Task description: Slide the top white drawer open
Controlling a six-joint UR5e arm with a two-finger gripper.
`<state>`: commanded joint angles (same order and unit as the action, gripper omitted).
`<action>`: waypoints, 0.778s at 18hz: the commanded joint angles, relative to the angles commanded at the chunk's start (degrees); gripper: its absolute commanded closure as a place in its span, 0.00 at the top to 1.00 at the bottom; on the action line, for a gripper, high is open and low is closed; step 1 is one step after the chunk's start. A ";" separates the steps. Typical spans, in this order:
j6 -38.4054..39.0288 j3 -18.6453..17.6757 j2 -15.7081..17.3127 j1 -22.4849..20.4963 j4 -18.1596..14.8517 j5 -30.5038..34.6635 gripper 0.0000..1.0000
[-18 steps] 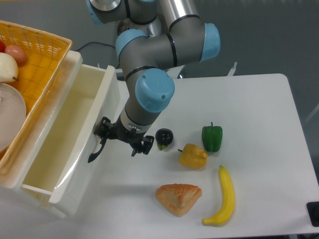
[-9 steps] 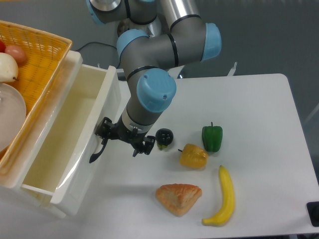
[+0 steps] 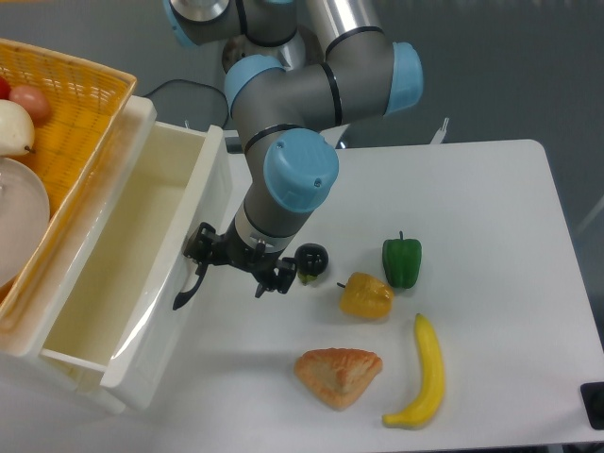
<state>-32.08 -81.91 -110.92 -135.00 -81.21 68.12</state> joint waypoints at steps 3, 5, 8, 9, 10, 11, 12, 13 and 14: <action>0.00 0.18 -0.09 -0.26 -0.09 0.00 1.00; 0.00 0.18 -0.09 -0.35 0.00 0.00 1.00; -2.54 0.09 -0.09 -0.70 -0.44 0.00 1.00; -2.72 0.00 -0.09 -0.70 -0.35 0.00 1.00; -2.73 0.00 -0.09 -0.79 -0.44 0.00 1.00; -2.81 0.00 -0.09 -0.97 -0.35 0.00 1.00; -2.81 0.09 -0.09 -1.14 -0.35 0.09 1.00; -2.90 0.09 -0.09 -1.23 -0.35 0.09 1.00; -2.90 0.09 -0.09 -1.41 -0.35 0.09 1.00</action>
<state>-34.98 -81.83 -111.01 -136.40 -81.56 68.20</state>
